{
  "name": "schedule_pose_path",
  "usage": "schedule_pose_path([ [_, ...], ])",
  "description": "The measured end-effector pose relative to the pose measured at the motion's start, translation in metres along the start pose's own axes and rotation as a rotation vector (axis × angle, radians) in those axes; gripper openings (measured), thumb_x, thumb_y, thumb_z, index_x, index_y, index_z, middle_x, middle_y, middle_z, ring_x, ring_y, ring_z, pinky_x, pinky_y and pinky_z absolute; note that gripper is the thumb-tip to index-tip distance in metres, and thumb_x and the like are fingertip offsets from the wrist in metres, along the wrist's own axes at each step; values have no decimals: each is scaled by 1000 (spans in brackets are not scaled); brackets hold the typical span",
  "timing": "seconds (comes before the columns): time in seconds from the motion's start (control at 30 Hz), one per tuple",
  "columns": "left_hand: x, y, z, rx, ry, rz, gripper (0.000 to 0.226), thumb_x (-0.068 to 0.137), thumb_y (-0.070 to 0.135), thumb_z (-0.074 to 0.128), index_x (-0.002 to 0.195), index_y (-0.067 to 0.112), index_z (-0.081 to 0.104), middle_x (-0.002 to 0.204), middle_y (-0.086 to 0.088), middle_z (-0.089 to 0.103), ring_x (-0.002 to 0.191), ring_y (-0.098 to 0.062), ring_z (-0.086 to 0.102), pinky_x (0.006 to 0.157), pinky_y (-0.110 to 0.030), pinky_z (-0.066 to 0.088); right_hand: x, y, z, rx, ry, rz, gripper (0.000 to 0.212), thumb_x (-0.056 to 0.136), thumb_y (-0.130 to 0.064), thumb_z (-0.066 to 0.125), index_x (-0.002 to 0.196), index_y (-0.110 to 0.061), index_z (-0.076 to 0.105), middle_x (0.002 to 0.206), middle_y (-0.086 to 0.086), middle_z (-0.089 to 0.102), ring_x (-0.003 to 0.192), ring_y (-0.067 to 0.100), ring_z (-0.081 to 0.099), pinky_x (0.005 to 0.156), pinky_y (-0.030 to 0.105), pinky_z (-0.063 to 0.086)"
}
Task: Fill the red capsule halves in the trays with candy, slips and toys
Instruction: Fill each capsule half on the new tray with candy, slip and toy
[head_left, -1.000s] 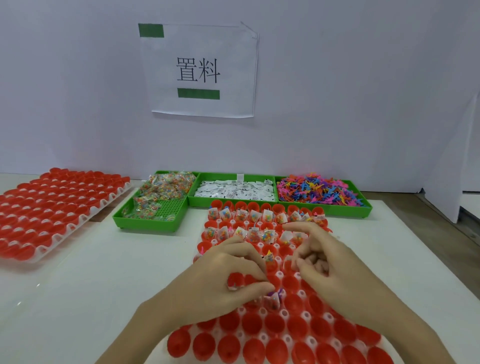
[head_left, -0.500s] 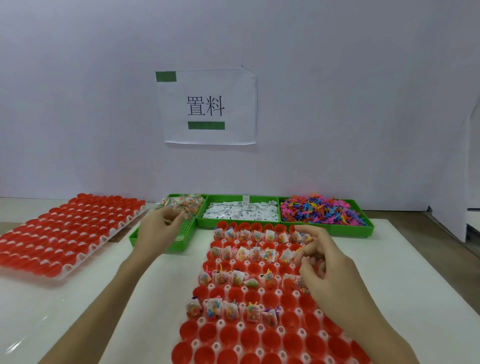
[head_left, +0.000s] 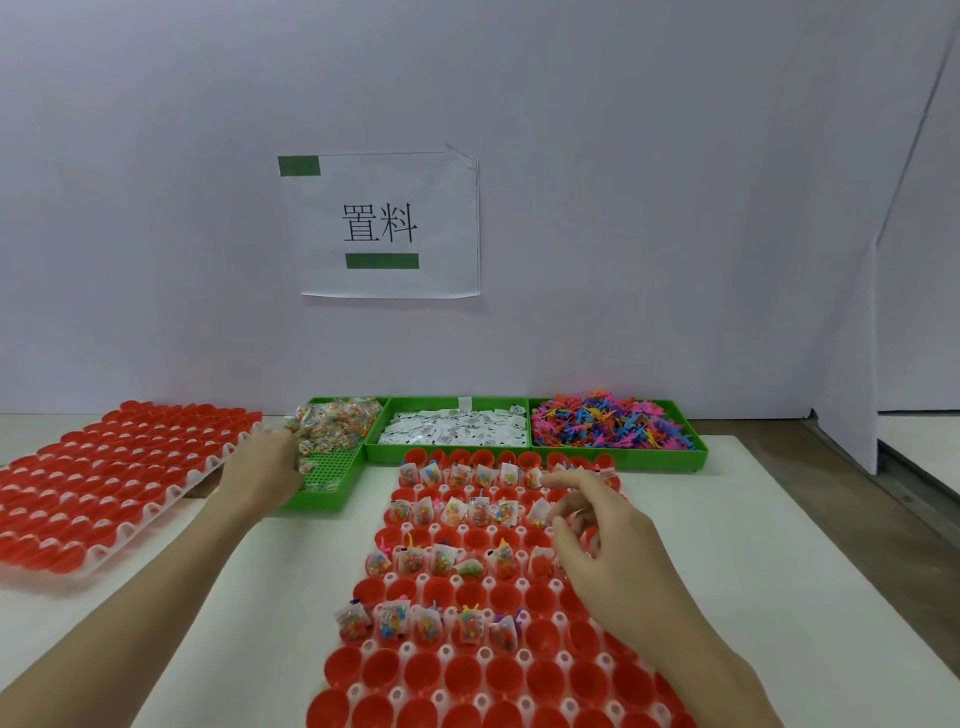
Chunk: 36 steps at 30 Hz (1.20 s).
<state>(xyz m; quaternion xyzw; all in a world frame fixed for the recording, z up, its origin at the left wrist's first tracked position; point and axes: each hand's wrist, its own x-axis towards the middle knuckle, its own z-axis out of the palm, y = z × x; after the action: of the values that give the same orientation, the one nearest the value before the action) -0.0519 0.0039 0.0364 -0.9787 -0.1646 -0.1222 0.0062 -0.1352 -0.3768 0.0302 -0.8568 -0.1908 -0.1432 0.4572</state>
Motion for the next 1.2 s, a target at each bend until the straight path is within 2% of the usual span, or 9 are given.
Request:
schedule_pose_path([
  [0.1, -11, 10, -4, 22, 224, 108, 13, 89, -2, 60, 77, 0, 58, 77, -17, 64, 82, -36, 58, 66, -43, 42, -1, -1, 0, 1, -3, 3, 37, 97, -8, 61, 121, -37, 59, 90, -14, 62, 91, 1, 57, 74, 11, 47],
  [0.23, -38, 42, -8, -442, 417, 203, 8, 99, 5, 60, 93, 1, 63, 80, -8, 66, 71, -26, 61, 65, -37, 51, 1, -1, 0, 1, 19, 11, 34, 98, -10, 60, 118, -38, 60, 91, -14, 62, 92, -1, 57, 73, 10, 47],
  [0.37, -77, 81, -12, -972, 320, 254, 16, 99, 6, 62, 113, 15, 63, 80, 8, 72, 75, -6, 70, 68, -14, 55, 1, 1, 0, -3, 45, 9, 31, 98, -10, 61, 116, -35, 63, 87, -17, 63, 90, -3, 58, 72, 10, 48],
  [0.53, -110, 108, -19, -1206, 140, 442, 22, 102, 7, 58, 115, 23, 66, 77, -6, 70, 69, -24, 71, 69, -33, 60, 0, 5, 0, -24, 56, 5, 27, 97, -10, 63, 108, -35, 66, 85, -19, 65, 89, -2, 61, 69, 10, 48],
  [0.67, -114, 101, -17, -1179, 103, 492, 20, 102, 11, 57, 107, 24, 72, 69, -5, 70, 65, -22, 70, 65, -34, 58, 2, 9, 0, -33, 47, 29, 27, 98, -10, 62, 101, -36, 68, 87, -22, 67, 90, -2, 63, 70, 10, 48],
  [0.83, -117, 88, -14, -1145, 123, 484, 26, 101, 9, 59, 103, 30, 74, 73, 0, 71, 63, -17, 70, 58, -18, 50, -1, 6, -3, -50, 10, 40, 36, 98, -10, 62, 92, -44, 71, 91, -26, 69, 91, -1, 67, 76, 12, 52],
  [1.0, -118, 86, -16, -1169, 169, 474, 22, 96, 7, 68, 103, 27, 75, 79, 6, 72, 69, -18, 72, 65, -30, 59, 0, -1, 4, -48, -7, 31, 33, 98, -9, 62, 94, -41, 71, 90, -25, 70, 90, 0, 68, 74, 14, 54],
  [1.13, -123, 86, -21, -907, 350, 607, 18, 92, 9, 73, 106, 21, 74, 89, 15, 68, 67, -10, 63, 64, -30, 55, 20, -10, 9, -106, -55, 16, 28, 98, -12, 62, 98, -39, 70, 90, -28, 69, 89, -5, 66, 72, 7, 49],
  [1.2, -124, 83, -23, -689, 422, 699, 17, 94, 10, 70, 110, 16, 72, 97, 6, 68, 70, -11, 64, 64, -31, 55, 45, -12, 11, -177, -107, 19, 23, 99, -16, 61, 100, -37, 72, 85, -23, 70, 84, -4, 66, 71, 10, 52],
])
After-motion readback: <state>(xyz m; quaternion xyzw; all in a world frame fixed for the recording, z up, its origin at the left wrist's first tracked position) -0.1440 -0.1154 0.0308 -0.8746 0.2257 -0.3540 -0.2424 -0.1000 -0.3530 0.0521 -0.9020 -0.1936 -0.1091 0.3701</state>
